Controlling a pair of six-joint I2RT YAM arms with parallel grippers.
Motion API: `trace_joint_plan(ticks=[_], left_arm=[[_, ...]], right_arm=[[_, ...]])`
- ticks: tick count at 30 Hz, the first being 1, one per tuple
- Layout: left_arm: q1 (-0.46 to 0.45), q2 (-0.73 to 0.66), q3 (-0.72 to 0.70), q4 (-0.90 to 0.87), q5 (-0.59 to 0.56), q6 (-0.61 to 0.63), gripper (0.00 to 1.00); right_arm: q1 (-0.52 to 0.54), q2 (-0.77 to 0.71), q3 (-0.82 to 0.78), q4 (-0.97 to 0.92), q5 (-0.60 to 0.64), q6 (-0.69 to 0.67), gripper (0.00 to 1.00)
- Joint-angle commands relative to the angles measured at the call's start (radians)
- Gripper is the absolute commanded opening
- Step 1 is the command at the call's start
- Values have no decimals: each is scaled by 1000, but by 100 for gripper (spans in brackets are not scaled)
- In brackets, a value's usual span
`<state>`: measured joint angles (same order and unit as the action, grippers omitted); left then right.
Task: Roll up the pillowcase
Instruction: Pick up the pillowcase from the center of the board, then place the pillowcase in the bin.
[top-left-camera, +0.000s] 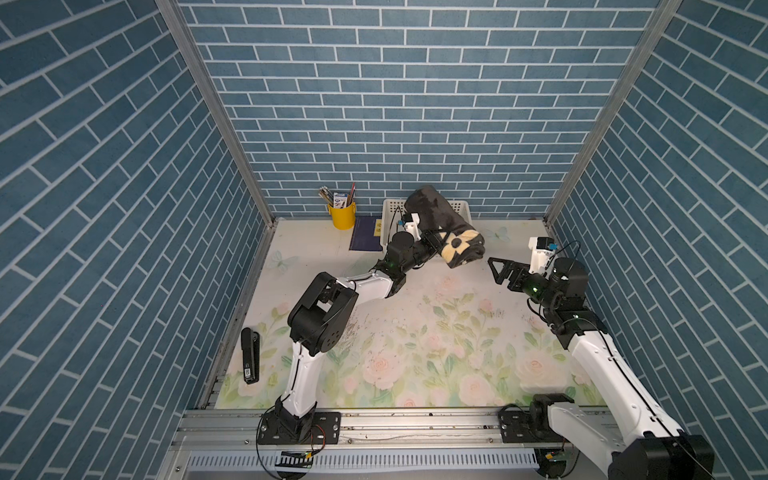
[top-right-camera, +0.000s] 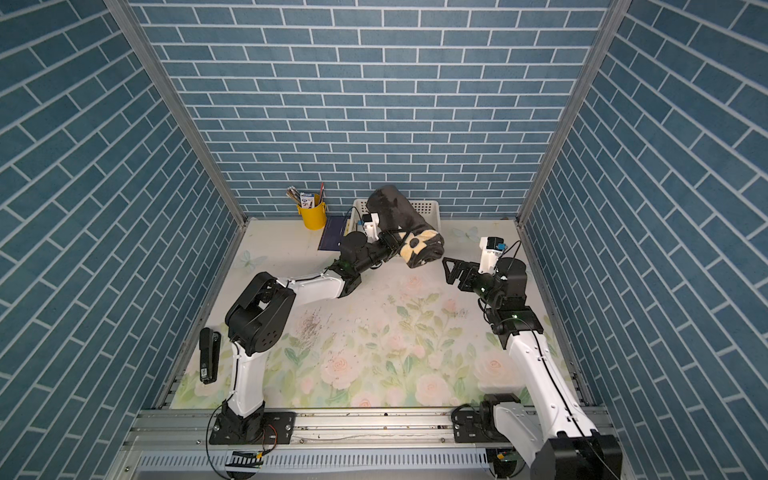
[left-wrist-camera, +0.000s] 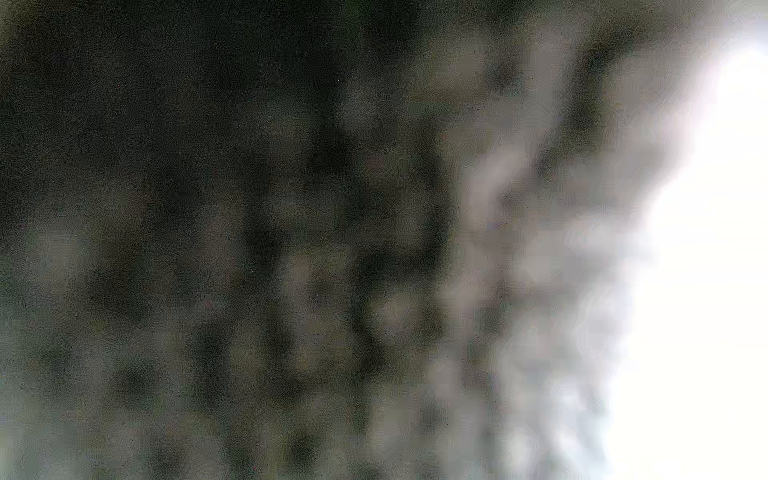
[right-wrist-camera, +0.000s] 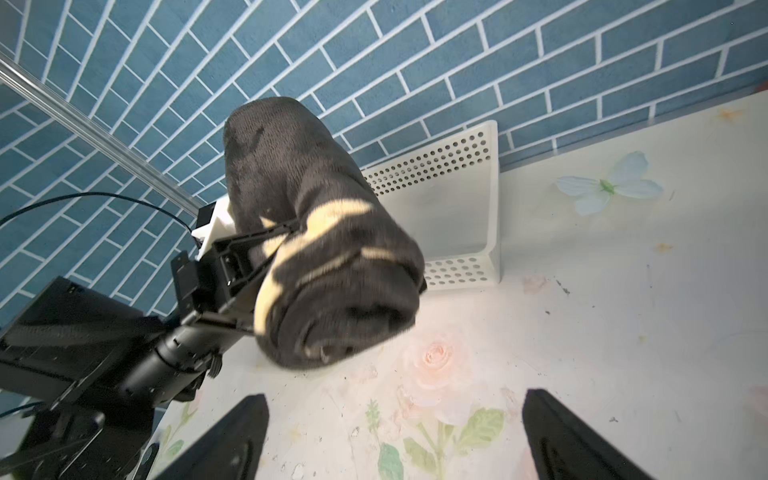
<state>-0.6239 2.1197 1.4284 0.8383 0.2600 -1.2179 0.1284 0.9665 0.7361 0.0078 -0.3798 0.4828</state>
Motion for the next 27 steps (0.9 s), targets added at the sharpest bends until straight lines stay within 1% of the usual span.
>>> trace_joint_plan(ticks=[1, 7, 10, 16, 18, 21, 24, 26, 27], left_arm=[[17, 96, 129, 79, -148, -40, 24], [36, 325, 407, 66, -283, -121, 22], [42, 430, 549, 14, -351, -169, 22], [38, 597, 777, -86, -487, -272, 20], [35, 639, 830, -101, -528, -308, 20], [31, 685, 908, -180, -588, -335, 21], [26, 689, 901, -214, -634, -358, 22], [26, 694, 893, -207, -626, -362, 27], [25, 697, 891, -206, -617, -363, 36]], right_arm=[[16, -18, 37, -31, 52, 16, 100], [25, -21, 40, -37, 44, 11, 100], [25, -31, 23, -40, 49, 10, 100], [25, -42, -11, -39, 47, 10, 100], [26, -39, -19, -39, 44, 8, 100], [25, -30, -23, -39, 41, 1, 100], [24, -19, -23, -37, 36, -10, 100], [25, -13, -18, -38, 33, -20, 100], [25, -11, -17, -39, 34, -24, 100]])
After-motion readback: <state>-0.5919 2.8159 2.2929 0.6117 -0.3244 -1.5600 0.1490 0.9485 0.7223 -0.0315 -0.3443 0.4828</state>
